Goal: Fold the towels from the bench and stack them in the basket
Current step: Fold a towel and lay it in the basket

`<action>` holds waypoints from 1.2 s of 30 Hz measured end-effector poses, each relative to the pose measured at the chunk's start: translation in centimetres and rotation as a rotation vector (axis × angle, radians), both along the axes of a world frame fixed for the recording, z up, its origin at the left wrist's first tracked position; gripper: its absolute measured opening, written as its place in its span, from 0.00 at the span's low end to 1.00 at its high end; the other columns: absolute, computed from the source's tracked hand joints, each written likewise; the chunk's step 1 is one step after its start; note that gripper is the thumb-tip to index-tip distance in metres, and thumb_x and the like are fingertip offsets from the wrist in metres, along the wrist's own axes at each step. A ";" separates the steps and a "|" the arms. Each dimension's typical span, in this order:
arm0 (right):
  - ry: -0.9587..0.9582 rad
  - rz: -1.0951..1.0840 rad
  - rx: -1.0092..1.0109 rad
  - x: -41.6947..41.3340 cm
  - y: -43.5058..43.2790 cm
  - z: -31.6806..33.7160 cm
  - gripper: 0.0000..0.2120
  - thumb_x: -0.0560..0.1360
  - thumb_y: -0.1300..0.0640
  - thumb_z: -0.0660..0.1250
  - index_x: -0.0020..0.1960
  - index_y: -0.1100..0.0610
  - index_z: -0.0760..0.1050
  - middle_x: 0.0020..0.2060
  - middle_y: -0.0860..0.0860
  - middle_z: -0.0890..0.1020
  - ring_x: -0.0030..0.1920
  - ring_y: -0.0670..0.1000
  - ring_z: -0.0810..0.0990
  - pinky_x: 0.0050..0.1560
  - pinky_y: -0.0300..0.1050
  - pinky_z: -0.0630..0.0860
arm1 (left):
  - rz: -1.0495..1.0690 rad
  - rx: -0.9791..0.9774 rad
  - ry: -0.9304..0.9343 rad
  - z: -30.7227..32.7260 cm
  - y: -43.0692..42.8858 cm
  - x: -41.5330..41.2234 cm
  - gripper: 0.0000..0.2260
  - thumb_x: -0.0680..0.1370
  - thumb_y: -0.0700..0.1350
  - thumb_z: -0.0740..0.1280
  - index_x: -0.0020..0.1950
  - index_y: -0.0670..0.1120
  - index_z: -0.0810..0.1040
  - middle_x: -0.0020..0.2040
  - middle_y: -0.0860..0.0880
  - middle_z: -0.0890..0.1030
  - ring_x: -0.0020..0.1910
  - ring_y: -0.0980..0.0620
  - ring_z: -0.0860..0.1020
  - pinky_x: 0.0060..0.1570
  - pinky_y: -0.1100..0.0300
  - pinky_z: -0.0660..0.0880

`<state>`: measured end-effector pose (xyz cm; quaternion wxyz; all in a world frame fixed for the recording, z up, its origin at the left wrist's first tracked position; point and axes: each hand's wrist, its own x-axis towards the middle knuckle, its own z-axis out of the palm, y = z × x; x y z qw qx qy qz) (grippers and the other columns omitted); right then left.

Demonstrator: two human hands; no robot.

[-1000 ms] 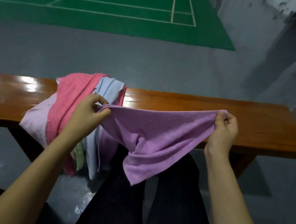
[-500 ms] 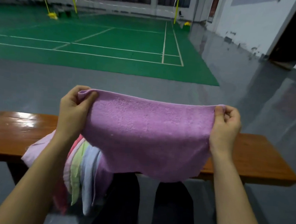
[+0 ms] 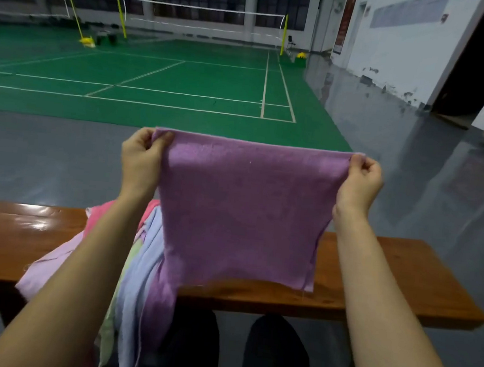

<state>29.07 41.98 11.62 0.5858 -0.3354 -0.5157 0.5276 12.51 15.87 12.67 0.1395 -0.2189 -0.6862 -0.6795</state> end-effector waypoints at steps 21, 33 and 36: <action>-0.543 0.127 -0.221 9.0 -4.9 -24.7 0.07 0.80 0.60 0.61 0.56 0.61 0.72 0.49 0.56 0.79 0.49 0.54 0.76 0.42 0.36 0.70 | -0.029 -0.390 -0.335 -25.1 -3.6 8.3 0.12 0.76 0.38 0.68 0.34 0.46 0.70 0.30 0.53 0.69 0.27 0.63 0.68 0.31 0.70 0.65; -0.716 0.919 0.354 -0.1 -15.6 -22.1 0.23 0.75 0.66 0.64 0.70 0.59 0.67 0.68 0.54 0.72 0.68 0.50 0.68 0.71 0.42 0.61 | -0.252 -0.460 -0.278 -23.2 -0.8 8.6 0.06 0.75 0.39 0.69 0.43 0.50 0.79 0.40 0.57 0.79 0.39 0.66 0.75 0.40 0.74 0.68; -0.792 0.953 0.309 -2.9 -15.6 -23.0 0.15 0.75 0.67 0.63 0.60 0.60 0.75 0.58 0.57 0.80 0.58 0.55 0.77 0.60 0.42 0.70 | -0.261 -0.470 -0.267 -22.8 -0.5 7.6 0.05 0.75 0.39 0.70 0.43 0.49 0.79 0.39 0.57 0.80 0.39 0.65 0.75 0.41 0.71 0.69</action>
